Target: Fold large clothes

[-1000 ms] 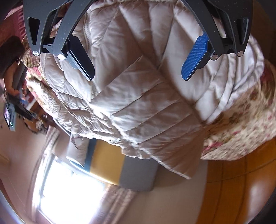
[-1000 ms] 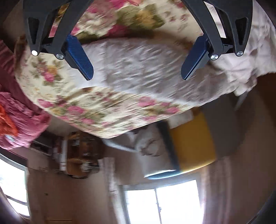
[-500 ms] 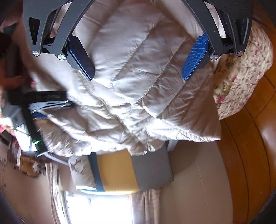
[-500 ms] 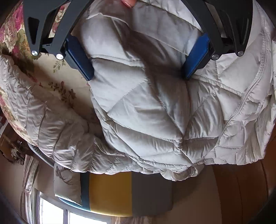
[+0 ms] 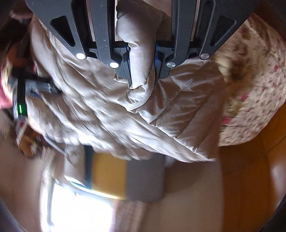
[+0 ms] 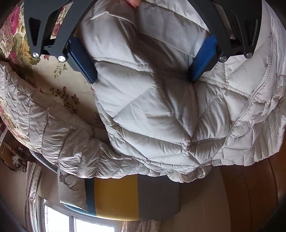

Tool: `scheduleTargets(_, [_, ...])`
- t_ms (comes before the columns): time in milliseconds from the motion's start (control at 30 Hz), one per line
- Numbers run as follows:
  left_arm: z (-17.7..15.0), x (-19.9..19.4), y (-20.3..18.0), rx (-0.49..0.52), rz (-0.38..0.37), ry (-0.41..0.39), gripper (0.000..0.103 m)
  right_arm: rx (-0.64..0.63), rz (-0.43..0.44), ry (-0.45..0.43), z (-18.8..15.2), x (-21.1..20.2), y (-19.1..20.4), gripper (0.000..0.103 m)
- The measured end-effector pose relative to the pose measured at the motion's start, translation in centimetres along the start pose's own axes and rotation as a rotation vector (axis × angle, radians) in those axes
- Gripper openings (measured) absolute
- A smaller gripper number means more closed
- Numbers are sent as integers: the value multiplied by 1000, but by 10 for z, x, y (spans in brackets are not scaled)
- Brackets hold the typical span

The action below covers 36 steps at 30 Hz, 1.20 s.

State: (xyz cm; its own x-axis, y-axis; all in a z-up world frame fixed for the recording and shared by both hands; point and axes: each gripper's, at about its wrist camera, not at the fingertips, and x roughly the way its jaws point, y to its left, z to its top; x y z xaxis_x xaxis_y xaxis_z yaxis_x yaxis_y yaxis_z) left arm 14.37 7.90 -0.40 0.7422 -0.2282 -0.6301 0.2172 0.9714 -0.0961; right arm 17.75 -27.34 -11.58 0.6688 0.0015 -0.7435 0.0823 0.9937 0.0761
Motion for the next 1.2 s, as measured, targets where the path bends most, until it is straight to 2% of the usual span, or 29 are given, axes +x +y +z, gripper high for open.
scheduleTargets(100, [17,-11,57,-136,52,-38,18,0,-1,-3,0,-1,0,101])
scheduleTargets(233, [30,-12,122,-204,173,-60,18,-3,-4,-2,0,-1,0,101])
scheduleTargets(400, [39,5,206,-305,257,-15,18,-5,-7,-1,1,-1,1,101])
scheduleTargets(467, [38,9,229,-318,298,-9,18,-8,-11,1,1,-1,1,101])
scheduleTargets(500, [37,15,245,-318,327,-1,21,-9,-12,1,1,-1,1,101])
scheduleTargets(567, [31,19,264,-328,372,19,50,-11,-14,2,1,-1,0,101])
scheduleTargets(600, [27,20,276,-354,412,25,83,-11,-15,2,1,-1,1,101])
scheduleTargets(633, [22,18,287,-391,461,15,100,-11,-15,2,1,-1,1,101])
scheduleTargets(700, [10,6,305,-474,482,-29,99,-15,-22,4,1,-1,1,101])
scheduleTargets(767, [-6,-6,318,-582,433,-54,99,-21,-31,12,2,0,2,101])
scheduleTargets(833, [-19,-22,317,-647,388,-103,99,-31,-41,34,3,3,4,101])
scheduleTargets(900, [-30,-42,301,-664,336,-176,99,-40,-49,59,5,3,6,101])
scheduleTargets(967, [-33,-53,273,-625,291,-203,99,-37,-25,89,7,4,4,101])
scheduleTargets(1033, [-33,-59,243,-538,207,-198,99,-29,15,128,12,-4,-3,101])
scheduleTargets(1133, [-36,-63,191,-393,34,-137,99,115,113,23,18,-39,-31,101])
scheduleTargets(1167, [-39,-60,174,-358,-23,-110,99,151,111,17,18,-47,-42,101])
scheduleTargets(1200, [-43,-53,153,-310,-91,-48,99,184,92,23,15,-51,-53,101])
